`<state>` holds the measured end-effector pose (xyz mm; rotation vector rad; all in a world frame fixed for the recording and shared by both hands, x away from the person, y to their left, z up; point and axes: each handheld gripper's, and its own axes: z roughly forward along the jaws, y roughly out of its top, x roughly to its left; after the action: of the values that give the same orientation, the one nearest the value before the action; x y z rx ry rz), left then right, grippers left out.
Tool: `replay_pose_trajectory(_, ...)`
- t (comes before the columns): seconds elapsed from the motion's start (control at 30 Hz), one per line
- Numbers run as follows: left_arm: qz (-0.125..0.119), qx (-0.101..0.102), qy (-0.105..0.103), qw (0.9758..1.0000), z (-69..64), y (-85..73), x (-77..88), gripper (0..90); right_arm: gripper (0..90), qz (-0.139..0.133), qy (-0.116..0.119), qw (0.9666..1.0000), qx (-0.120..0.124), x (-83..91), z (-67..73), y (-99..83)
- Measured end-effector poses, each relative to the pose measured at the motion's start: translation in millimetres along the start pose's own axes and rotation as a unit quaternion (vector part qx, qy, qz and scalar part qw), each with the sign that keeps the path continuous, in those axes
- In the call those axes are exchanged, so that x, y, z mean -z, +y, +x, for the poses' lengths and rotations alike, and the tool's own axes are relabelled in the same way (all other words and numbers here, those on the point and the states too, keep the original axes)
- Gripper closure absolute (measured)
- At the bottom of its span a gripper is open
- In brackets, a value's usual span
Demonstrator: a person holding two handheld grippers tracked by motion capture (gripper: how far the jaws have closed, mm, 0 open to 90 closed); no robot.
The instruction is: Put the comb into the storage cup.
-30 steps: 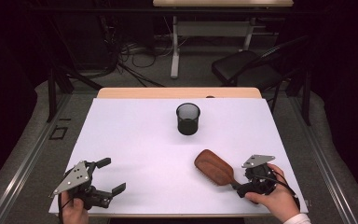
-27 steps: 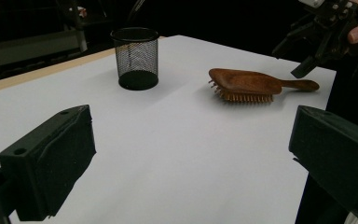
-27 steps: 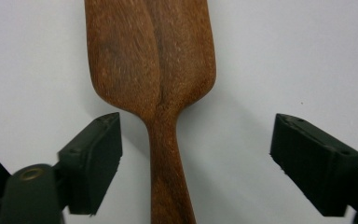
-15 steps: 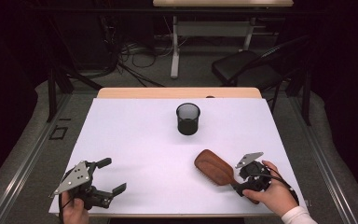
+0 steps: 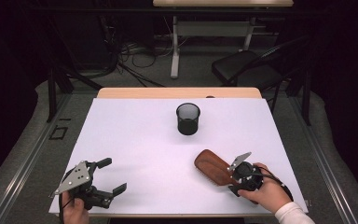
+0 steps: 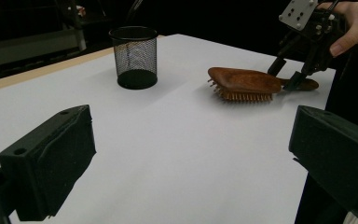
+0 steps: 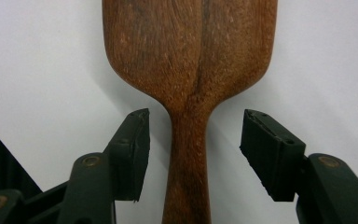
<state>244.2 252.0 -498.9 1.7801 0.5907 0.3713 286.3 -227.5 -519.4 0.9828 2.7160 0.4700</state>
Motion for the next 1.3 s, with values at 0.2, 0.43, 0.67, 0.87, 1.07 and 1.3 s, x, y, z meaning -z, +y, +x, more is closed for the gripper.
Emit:
replay_pose_trajectory(0.2,0.0,0.001,0.001,1.0,0.0,-0.2,0.0,0.2,47.7,0.014,0.006,0.9999,-0.004,-3.3,-1.4,4.6)
replay_pose_trajectory(0.43,0.0,0.001,0.001,1.0,0.1,-0.3,0.1,0.2,53.2,0.028,0.026,0.9992,-0.006,-10.8,-3.0,5.8)
replay_pose_trajectory(0.67,0.001,0.0,0.0,1.0,0.0,-0.2,0.0,0.3,55.4,0.033,0.028,0.9989,-0.017,-12.5,-3.7,6.2)
replay_pose_trajectory(0.87,0.002,0.0,0.001,1.0,-0.1,-0.3,0.0,0.3,55.5,0.036,0.025,0.999,-0.012,-12.3,-3.1,7.5)
replay_pose_trajectory(1.07,0.001,0.0,0.0,1.0,0.0,-0.3,-0.1,0.2,57.4,0.058,0.02,0.9981,-0.001,-11.6,-3.1,9.6)
replay_pose_trajectory(1.3,0.001,-0.001,-0.002,1.0,0.3,-0.5,-0.3,0.3,61.1,0.052,0.029,0.998,-0.019,-13.9,-4.4,9.8)
